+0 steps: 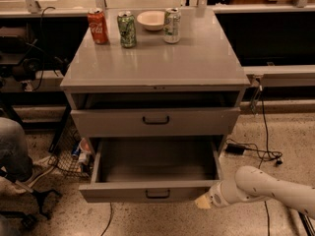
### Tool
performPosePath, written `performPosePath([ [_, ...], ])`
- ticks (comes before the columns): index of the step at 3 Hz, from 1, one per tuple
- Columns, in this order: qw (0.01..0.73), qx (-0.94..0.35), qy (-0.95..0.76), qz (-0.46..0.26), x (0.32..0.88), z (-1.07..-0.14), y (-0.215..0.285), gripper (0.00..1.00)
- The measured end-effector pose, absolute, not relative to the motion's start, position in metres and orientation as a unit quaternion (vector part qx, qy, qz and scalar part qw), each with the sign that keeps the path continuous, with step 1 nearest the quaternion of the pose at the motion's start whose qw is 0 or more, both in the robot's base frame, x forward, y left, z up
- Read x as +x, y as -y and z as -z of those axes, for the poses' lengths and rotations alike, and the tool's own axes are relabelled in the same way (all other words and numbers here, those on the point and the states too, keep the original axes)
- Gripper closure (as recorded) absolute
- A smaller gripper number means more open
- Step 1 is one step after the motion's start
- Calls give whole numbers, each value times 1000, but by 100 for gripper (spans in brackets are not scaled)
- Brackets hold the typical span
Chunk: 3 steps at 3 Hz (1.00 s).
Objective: Close middle drawer
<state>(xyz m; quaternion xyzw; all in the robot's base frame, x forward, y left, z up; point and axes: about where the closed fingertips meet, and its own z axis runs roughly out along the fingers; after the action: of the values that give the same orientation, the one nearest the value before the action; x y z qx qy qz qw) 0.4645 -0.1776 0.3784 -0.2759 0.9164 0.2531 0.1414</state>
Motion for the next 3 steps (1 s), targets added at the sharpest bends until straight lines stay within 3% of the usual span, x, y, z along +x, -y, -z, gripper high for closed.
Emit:
performPosePath([
  [1, 144, -276, -916, -253, 466, -378, 176, 100],
  [3, 227, -290, -897, -246, 520, -384, 147, 100],
])
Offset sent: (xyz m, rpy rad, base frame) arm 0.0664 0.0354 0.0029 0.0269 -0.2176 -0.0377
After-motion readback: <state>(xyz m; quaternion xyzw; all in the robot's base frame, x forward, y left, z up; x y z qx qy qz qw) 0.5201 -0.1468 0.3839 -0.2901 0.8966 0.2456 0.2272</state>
